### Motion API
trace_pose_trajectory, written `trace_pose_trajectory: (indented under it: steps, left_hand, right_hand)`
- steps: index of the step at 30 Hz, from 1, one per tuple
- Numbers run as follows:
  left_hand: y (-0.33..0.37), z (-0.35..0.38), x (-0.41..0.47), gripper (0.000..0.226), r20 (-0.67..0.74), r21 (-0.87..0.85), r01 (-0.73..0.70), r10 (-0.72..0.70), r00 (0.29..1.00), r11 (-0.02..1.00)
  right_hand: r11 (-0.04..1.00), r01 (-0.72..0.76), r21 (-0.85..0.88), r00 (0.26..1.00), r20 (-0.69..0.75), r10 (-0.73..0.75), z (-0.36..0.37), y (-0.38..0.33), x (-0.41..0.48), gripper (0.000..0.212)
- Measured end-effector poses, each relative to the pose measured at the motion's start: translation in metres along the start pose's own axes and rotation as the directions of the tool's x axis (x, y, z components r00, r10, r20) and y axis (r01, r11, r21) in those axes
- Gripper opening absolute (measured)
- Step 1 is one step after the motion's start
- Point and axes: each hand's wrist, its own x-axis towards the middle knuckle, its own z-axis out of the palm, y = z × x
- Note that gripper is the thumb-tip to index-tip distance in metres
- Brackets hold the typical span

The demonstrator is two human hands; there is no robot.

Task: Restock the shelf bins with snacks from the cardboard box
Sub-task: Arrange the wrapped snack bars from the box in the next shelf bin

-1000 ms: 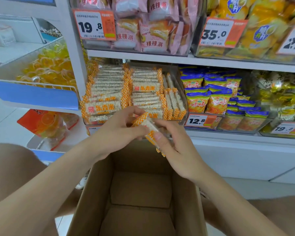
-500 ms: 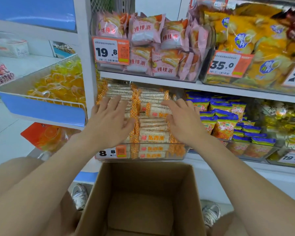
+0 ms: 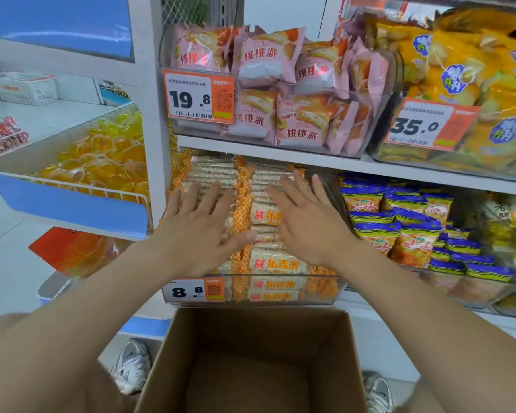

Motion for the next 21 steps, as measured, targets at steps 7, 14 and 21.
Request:
trace_pose_trajectory:
  steps: [7,14,21]
  left_hand:
    - [0.001,-0.008,0.017,0.098,-0.097,-0.03,0.046,-0.049,0.994,0.998]
    - [-0.008,0.007,0.028,0.1,-0.043,-0.006,0.069,-0.07,0.997,0.998]
    - [-0.003,0.014,0.022,0.09,-0.168,0.013,0.056,-0.054,0.984,0.998]
  right_hand:
    - [0.999,-0.032,0.041,0.995,-0.093,0.036,0.001,-0.017,0.016,0.073]
    - [0.993,-0.041,0.108,0.994,0.107,0.029,0.01,-0.014,0.025,0.066]
    - [0.988,-0.001,0.155,0.99,0.143,-0.022,0.011,-0.003,0.022,0.065]
